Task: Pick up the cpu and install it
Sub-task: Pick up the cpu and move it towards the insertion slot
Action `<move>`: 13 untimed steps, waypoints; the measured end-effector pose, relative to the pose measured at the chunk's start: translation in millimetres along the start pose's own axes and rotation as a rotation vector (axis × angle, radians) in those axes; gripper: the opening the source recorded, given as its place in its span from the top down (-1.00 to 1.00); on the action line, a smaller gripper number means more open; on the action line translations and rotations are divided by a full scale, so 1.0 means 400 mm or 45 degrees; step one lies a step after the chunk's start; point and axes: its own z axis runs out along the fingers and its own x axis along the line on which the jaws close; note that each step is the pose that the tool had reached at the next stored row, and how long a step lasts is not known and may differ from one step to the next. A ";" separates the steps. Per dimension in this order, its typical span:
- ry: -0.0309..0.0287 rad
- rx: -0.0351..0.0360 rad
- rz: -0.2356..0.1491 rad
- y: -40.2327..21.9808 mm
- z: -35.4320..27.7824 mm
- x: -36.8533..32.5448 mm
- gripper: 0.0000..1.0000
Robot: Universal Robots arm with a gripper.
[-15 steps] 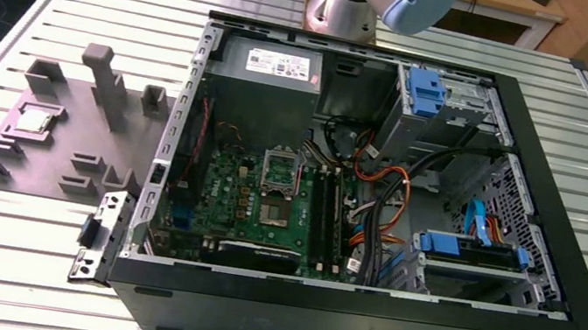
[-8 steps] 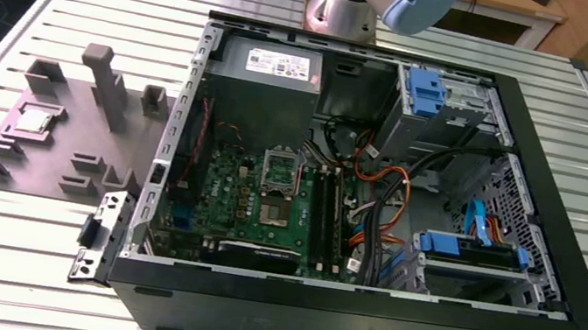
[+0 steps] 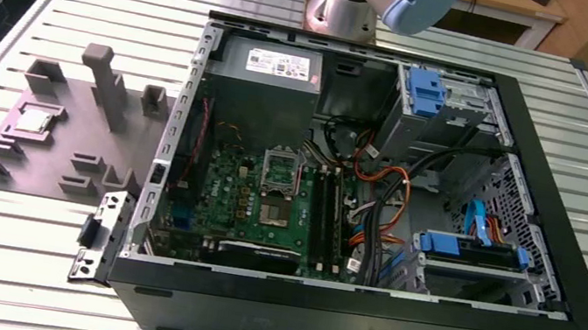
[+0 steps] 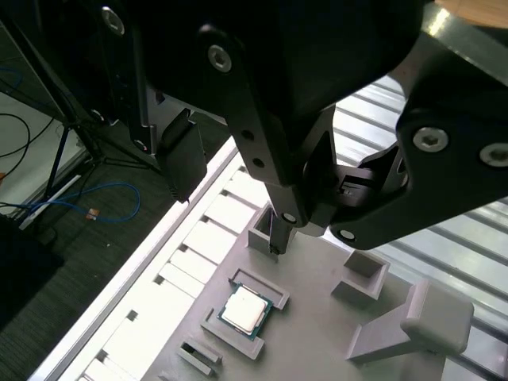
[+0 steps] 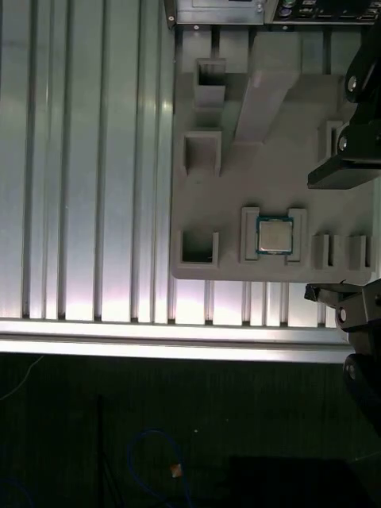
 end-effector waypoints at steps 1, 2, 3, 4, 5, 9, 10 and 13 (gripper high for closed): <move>0.0000 0.0000 0.000 0.000 0.001 0.000 -0.18; 0.0001 0.0000 0.000 0.000 0.002 0.000 -0.18; 0.0002 0.0001 0.000 0.000 0.003 0.000 -0.18; 0.0001 0.0000 0.000 0.000 0.004 0.000 -0.18; 0.0001 0.0000 0.000 0.000 0.005 0.000 -0.18; 0.0002 0.0000 0.000 -0.001 0.008 0.000 -0.18; 0.0002 -0.0001 0.000 -0.001 0.008 0.000 -0.18; 0.0001 -0.0002 0.000 -0.001 0.011 0.000 -0.18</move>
